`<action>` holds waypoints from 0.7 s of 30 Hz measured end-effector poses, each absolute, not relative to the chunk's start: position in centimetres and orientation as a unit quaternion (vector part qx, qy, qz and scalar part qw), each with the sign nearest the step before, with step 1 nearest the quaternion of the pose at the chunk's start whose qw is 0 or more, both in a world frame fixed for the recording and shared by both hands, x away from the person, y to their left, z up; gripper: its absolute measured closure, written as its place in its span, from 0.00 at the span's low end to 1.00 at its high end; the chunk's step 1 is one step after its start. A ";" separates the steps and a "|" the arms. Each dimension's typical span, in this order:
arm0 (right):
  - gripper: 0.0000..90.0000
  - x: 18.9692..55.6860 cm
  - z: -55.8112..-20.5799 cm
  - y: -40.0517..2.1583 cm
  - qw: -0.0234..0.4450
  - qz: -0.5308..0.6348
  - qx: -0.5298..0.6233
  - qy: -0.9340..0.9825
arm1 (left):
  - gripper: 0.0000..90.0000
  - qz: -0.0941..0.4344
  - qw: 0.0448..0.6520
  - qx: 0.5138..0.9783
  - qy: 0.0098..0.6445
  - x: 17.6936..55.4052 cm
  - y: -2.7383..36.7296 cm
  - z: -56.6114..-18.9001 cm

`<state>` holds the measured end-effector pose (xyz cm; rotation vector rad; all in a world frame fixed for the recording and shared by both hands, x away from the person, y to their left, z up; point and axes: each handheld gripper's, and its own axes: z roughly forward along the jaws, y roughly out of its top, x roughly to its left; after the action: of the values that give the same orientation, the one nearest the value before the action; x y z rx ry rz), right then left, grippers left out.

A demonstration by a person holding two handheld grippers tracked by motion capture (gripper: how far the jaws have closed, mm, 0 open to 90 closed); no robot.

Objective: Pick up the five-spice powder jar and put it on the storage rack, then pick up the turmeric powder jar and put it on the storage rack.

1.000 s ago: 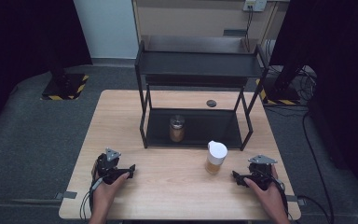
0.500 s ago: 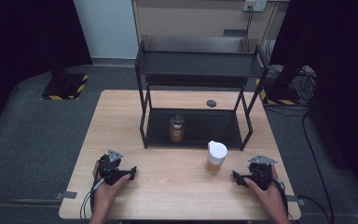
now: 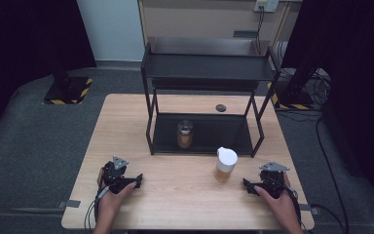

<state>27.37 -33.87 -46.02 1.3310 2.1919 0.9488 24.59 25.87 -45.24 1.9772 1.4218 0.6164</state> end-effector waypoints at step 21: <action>0.06 27.0 -45.1 -34.7 0.188 0.355 0.463 0.790 | 0.00 0.233 0.309 0.748 0.538 24.6 25.8 -45.2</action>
<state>26.97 -34.71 -45.06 1.3013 2.2234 0.9988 24.59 25.85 -45.23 1.9770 1.4225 0.6167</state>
